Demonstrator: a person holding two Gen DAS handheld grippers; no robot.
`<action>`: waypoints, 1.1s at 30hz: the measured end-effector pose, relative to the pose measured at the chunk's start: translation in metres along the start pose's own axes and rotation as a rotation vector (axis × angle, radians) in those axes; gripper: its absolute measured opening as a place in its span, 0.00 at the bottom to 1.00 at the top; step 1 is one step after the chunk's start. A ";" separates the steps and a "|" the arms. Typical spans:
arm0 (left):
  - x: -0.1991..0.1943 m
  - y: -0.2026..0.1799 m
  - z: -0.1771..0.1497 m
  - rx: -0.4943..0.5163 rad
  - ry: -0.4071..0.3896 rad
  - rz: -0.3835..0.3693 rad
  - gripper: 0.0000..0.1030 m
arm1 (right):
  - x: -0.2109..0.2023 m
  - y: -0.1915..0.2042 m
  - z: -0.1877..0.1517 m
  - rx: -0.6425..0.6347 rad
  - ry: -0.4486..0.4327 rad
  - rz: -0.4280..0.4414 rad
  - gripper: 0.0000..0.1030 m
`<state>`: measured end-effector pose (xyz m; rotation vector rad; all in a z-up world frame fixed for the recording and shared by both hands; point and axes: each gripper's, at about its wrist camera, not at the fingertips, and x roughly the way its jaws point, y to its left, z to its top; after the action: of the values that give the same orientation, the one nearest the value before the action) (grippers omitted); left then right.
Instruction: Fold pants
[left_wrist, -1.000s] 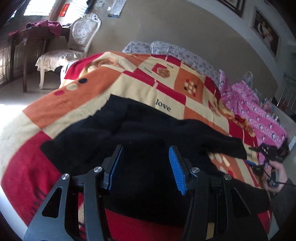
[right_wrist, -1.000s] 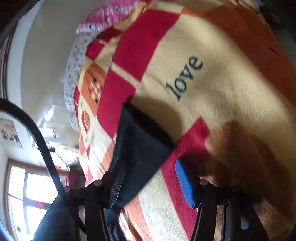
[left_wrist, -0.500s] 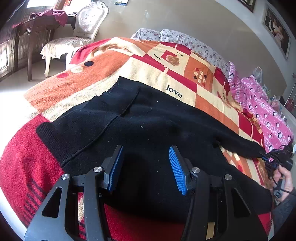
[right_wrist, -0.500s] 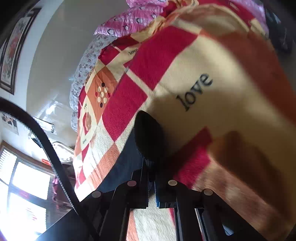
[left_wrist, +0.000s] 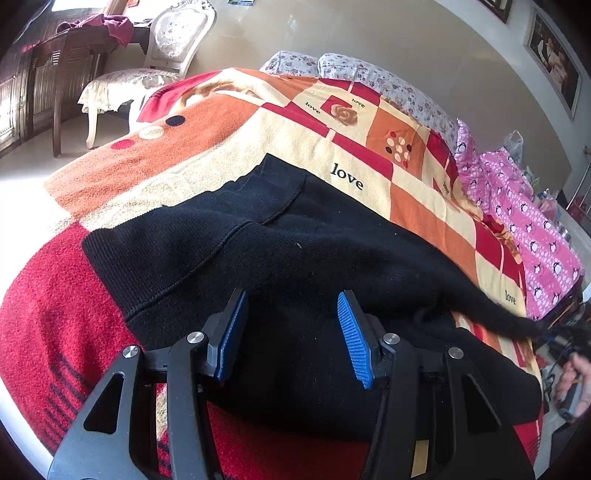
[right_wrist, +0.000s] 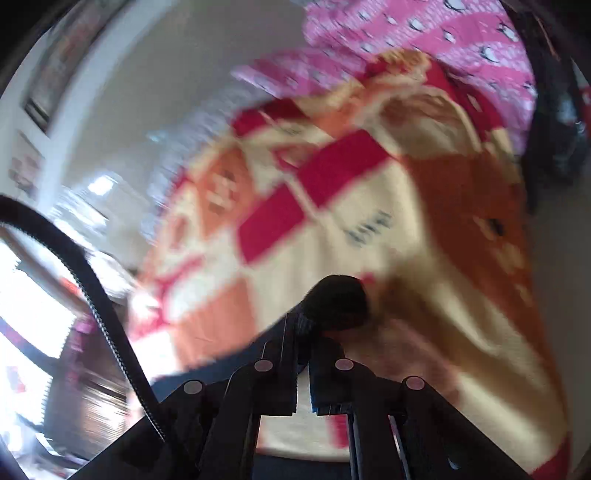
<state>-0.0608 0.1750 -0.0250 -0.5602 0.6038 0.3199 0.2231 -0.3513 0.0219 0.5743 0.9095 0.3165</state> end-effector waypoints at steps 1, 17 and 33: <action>0.000 0.001 0.000 -0.004 0.001 -0.004 0.48 | 0.013 -0.012 -0.003 0.043 0.061 -0.023 0.04; 0.040 -0.004 0.151 0.334 0.114 -0.158 0.68 | -0.002 -0.077 -0.031 0.108 -0.159 0.062 0.48; 0.185 0.006 0.170 0.676 0.444 -0.204 0.70 | -0.005 -0.086 -0.029 0.134 -0.166 0.159 0.49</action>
<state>0.1571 0.3013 -0.0246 -0.0281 1.0170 -0.2140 0.1978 -0.4132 -0.0395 0.7869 0.7297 0.3470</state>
